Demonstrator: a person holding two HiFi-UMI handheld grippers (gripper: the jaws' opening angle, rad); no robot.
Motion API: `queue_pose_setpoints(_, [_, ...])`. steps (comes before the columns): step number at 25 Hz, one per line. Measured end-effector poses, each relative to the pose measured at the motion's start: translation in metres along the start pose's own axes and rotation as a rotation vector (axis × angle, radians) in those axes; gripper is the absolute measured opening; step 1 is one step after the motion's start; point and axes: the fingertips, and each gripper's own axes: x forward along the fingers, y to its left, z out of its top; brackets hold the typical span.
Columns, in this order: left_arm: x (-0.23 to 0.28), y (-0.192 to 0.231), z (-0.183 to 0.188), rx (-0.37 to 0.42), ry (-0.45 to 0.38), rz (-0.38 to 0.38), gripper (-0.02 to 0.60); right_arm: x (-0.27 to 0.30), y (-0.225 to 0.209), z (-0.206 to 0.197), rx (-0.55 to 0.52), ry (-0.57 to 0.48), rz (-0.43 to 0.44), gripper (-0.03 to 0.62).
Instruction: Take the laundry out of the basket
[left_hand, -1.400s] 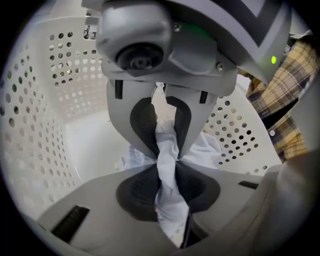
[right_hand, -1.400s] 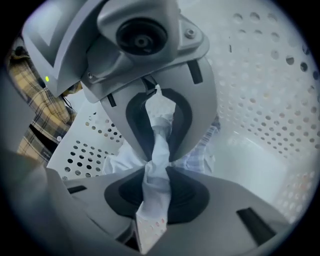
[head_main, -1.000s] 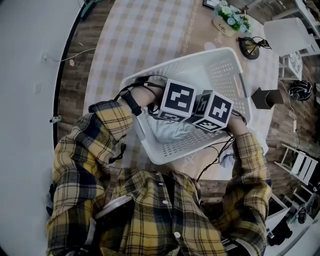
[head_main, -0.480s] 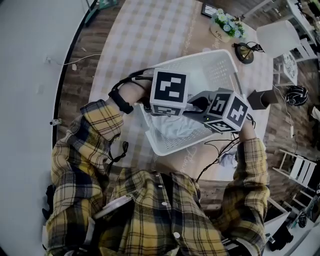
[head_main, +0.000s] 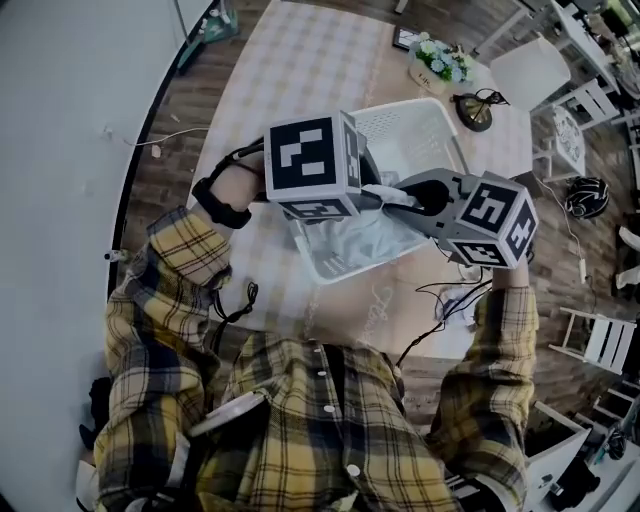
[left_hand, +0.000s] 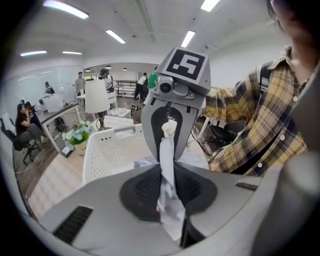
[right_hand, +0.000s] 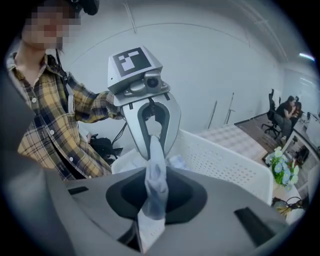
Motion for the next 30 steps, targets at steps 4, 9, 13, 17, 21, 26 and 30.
queue_pose_setpoints(4, [-0.006, -0.014, 0.032, 0.020, -0.036, 0.065, 0.063, -0.033, 0.013, 0.002, -0.025, -0.039, -0.052, 0.091])
queue_pose_setpoints(9, [0.001, -0.038, 0.078, 0.072, -0.048, 0.107, 0.061, -0.078, 0.032, -0.009, -0.053, -0.070, -0.103, 0.091])
queue_pose_setpoints(13, [0.013, -0.055, 0.120, 0.106, -0.069, 0.123, 0.060, -0.118, 0.046, -0.021, -0.066, -0.101, -0.152, 0.089])
queue_pose_setpoints(17, [0.034, -0.073, 0.162, 0.152, -0.070, 0.143, 0.060, -0.160, 0.059, -0.047, -0.062, -0.127, -0.213, 0.089])
queue_pose_setpoints(21, [0.060, -0.090, 0.201, 0.181, -0.055, 0.146, 0.060, -0.205, 0.071, -0.077, -0.052, -0.151, -0.262, 0.089])
queue_pose_setpoints(26, [0.097, -0.111, 0.255, 0.233, -0.079, 0.141, 0.060, -0.251, 0.084, -0.120, -0.033, -0.165, -0.314, 0.089])
queue_pose_setpoints(30, [0.130, -0.130, 0.285, 0.248, -0.057, 0.131, 0.060, -0.283, 0.098, -0.155, -0.019, -0.171, -0.342, 0.089])
